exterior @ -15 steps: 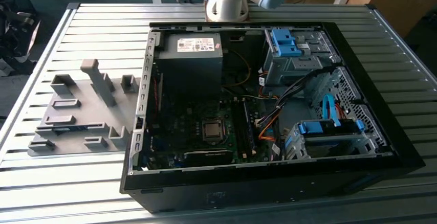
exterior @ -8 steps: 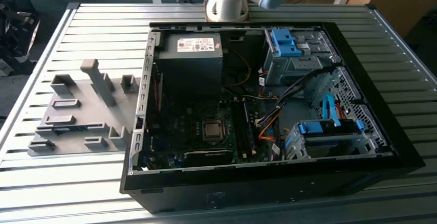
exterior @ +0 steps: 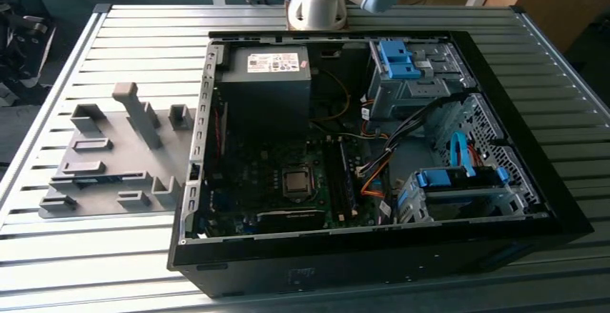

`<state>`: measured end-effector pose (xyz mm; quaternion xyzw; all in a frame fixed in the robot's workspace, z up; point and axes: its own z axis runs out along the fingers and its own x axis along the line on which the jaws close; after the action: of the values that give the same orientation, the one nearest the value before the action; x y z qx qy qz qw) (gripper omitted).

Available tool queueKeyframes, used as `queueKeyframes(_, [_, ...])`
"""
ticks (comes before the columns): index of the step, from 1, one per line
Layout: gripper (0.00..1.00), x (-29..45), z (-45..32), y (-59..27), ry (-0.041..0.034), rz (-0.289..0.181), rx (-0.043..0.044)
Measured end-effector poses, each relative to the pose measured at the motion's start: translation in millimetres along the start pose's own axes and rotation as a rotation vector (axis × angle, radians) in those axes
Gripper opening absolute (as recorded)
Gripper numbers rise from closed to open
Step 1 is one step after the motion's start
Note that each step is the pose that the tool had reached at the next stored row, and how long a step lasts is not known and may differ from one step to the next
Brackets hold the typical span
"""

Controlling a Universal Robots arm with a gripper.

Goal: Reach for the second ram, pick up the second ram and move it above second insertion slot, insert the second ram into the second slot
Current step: 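Pick up the second ram and move it above second insertion slot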

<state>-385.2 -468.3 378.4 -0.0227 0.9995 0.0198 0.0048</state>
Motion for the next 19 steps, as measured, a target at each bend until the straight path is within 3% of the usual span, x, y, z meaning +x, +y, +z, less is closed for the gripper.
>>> queueKeyframes(19, [0.11, 0.7, 0.0, -0.8, 0.0024, -0.06, -0.0007])
